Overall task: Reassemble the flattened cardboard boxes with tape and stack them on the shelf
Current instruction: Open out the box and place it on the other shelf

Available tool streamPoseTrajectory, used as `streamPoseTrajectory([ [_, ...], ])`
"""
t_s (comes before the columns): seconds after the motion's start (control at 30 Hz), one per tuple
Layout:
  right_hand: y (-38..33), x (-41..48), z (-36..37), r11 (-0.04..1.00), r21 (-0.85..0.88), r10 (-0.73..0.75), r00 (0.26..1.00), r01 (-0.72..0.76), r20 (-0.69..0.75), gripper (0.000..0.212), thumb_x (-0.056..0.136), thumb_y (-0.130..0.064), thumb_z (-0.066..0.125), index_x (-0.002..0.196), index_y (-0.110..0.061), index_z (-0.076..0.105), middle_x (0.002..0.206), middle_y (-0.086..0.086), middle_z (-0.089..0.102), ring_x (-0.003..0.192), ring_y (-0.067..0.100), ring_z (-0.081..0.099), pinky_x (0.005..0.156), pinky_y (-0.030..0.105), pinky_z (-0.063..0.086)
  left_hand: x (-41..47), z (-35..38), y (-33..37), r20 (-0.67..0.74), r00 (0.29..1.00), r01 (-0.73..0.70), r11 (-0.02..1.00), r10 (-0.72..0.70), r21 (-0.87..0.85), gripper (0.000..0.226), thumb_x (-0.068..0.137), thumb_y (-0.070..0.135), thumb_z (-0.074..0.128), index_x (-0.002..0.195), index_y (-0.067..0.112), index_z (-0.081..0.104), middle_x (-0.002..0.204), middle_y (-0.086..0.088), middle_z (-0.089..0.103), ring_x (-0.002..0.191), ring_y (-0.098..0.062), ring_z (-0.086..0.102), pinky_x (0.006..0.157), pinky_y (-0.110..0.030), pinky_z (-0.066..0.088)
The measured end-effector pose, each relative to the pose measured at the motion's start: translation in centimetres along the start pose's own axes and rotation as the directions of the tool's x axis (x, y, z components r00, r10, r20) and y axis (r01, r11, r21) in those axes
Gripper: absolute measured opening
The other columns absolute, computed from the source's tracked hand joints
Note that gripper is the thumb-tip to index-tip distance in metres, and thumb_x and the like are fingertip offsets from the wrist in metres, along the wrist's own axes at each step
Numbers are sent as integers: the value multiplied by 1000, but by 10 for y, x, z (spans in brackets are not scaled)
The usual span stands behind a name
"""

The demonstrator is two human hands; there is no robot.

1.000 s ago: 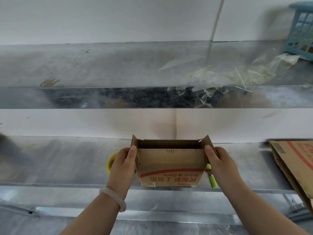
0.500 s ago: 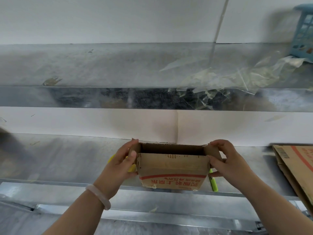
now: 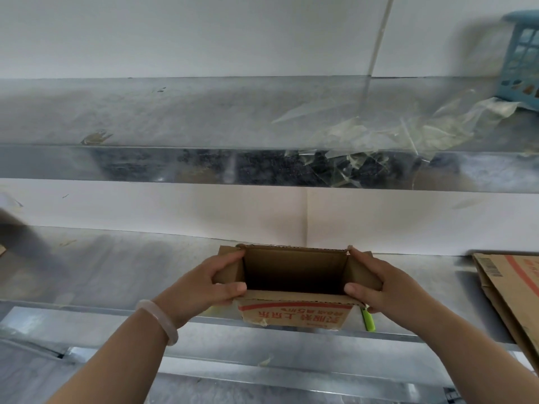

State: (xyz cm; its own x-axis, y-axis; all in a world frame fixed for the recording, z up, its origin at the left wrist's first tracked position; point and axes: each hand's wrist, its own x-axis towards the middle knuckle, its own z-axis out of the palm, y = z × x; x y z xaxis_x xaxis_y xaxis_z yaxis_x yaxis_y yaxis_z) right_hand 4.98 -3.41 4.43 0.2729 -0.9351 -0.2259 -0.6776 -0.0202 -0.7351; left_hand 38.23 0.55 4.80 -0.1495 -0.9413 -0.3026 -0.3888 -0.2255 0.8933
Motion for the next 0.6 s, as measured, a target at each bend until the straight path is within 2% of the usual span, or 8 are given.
streamPoseTrajectory([
  [0.07,-2,-1,2,1000,3,9,1000,-9,0,70,84,-48,68,142,-53,28,123,-18,54,102,8,61,87,35,57,-1,1,0,-42,999,-27,994,32,108,62,79,40,74,132,46,42,129,10,48,111,-8,54,87,-22,52],
  [0.17,-4,-6,6,1000,-26,-16,996,14,-84,66,89,-41,65,144,-51,28,129,-12,54,104,9,58,94,32,51,-5,10,3,-189,976,-88,988,111,129,60,81,29,74,130,46,44,127,13,47,112,-5,52,91,-21,48],
  [0.2,-5,-8,7,999,-13,-36,991,35,-132,65,91,-36,64,142,-53,27,128,-10,53,102,8,57,91,27,49,-8,14,4,-236,961,-112,984,142,137,56,85,25,72,128,47,44,125,15,48,111,-5,52,89,-19,48],
  [0.3,-14,-16,10,996,45,-61,972,74,-228,68,95,-25,59,140,-56,18,118,-4,54,84,5,59,70,16,45,-24,19,7,-378,908,-146,982,181,120,54,90,22,64,130,49,41,121,22,48,108,-4,52,79,-12,49],
  [0.37,-26,-18,15,995,25,-86,972,94,-220,70,97,-24,56,143,-53,12,112,1,58,79,8,63,65,17,46,-37,16,5,-443,879,-159,984,177,77,55,91,22,61,134,49,39,120,26,48,108,-1,52,77,-10,49],
  [0.47,-52,-15,28,992,-37,-127,976,123,-176,70,99,-25,49,145,-56,6,107,1,59,76,5,60,64,14,44,-60,1,-2,-516,837,-198,980,181,21,62,92,19,60,134,56,34,124,32,46,111,7,51,81,-8,48],
  [0.5,-61,-12,35,991,-37,-135,977,131,-167,70,100,-26,48,143,-59,4,110,1,59,77,5,60,67,15,46,-68,-5,-5,-538,825,-208,978,172,-6,63,93,18,58,133,59,31,126,30,45,112,4,52,85,-11,49],
  [0.6,-89,-3,62,984,-54,-175,971,168,-165,73,100,-31,46,139,-67,-3,119,3,60,84,17,66,82,37,53,-86,-29,-17,-610,788,-218,964,82,-151,59,97,22,50,133,60,24,129,16,50,113,-14,58,94,-28,51],
])
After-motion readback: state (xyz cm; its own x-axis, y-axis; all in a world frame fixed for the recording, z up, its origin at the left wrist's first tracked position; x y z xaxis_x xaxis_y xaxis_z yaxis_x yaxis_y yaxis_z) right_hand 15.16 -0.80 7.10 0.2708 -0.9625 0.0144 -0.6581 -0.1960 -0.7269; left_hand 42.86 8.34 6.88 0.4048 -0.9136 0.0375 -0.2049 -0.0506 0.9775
